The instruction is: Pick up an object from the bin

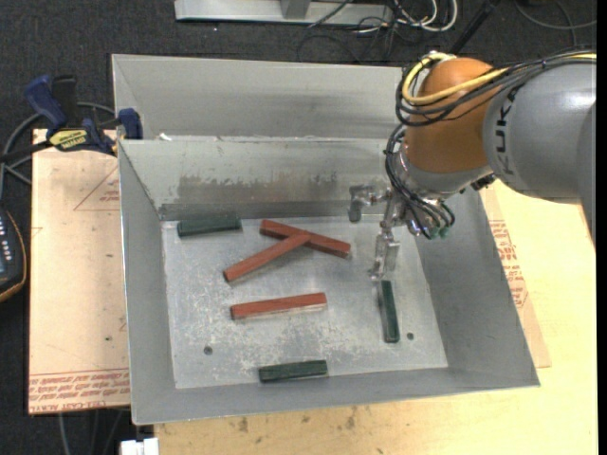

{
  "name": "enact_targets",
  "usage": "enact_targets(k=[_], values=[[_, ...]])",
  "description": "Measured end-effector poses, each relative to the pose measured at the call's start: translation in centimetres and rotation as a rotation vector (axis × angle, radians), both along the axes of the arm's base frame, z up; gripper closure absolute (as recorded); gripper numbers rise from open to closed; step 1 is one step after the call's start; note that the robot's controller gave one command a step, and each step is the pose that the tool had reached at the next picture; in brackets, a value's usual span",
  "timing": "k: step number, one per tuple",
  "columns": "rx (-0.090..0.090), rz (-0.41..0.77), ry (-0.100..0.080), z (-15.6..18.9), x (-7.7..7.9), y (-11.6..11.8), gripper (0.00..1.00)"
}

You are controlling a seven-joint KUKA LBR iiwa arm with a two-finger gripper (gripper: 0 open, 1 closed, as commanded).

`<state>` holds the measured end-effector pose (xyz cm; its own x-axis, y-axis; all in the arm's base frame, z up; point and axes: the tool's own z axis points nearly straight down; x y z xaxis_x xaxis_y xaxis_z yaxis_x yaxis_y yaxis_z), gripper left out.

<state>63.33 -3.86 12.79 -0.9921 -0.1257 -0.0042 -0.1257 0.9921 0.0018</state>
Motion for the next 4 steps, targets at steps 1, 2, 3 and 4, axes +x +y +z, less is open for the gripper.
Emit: enact_targets(k=[1, 2, 3, 4], values=[[0.002, 0.044, 0.002, -4.5, 2.2, 6.0, 0.00], [-0.001, 0.039, 0.000, -4.3, 2.3, 5.6, 1.00], [-0.004, 0.350, -0.006, 7.6, 1.4, 4.1, 1.00], [-0.002, 0.608, 0.001, 6.1, 1.3, 5.2, 1.00]])
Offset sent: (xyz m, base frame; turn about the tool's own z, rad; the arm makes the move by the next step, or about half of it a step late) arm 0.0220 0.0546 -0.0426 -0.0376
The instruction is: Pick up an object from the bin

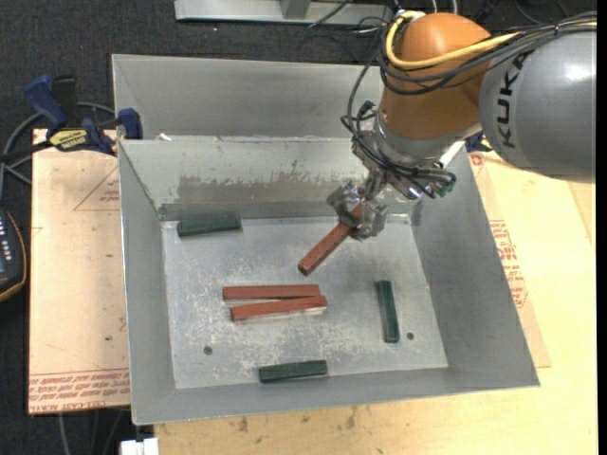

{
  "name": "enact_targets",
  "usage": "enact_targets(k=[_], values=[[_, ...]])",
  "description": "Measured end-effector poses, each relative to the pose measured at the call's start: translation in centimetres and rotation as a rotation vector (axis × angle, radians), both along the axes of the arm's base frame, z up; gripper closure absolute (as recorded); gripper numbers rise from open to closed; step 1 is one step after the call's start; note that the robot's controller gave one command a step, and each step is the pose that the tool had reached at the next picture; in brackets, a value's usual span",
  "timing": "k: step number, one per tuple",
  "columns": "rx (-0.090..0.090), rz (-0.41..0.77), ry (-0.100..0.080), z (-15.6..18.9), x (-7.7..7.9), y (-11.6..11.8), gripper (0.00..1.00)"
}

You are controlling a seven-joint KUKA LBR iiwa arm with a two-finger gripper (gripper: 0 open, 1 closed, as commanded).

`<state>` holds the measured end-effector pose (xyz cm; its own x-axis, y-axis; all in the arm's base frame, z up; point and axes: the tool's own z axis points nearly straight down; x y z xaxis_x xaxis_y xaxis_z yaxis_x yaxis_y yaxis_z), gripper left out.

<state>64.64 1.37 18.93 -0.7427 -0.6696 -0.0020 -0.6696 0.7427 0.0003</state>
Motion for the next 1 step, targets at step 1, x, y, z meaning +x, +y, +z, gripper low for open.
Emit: enact_targets(k=[1], values=[[-0.001, 0.376, -0.007, 10.34, -1.38, -0.19, 1.00]])
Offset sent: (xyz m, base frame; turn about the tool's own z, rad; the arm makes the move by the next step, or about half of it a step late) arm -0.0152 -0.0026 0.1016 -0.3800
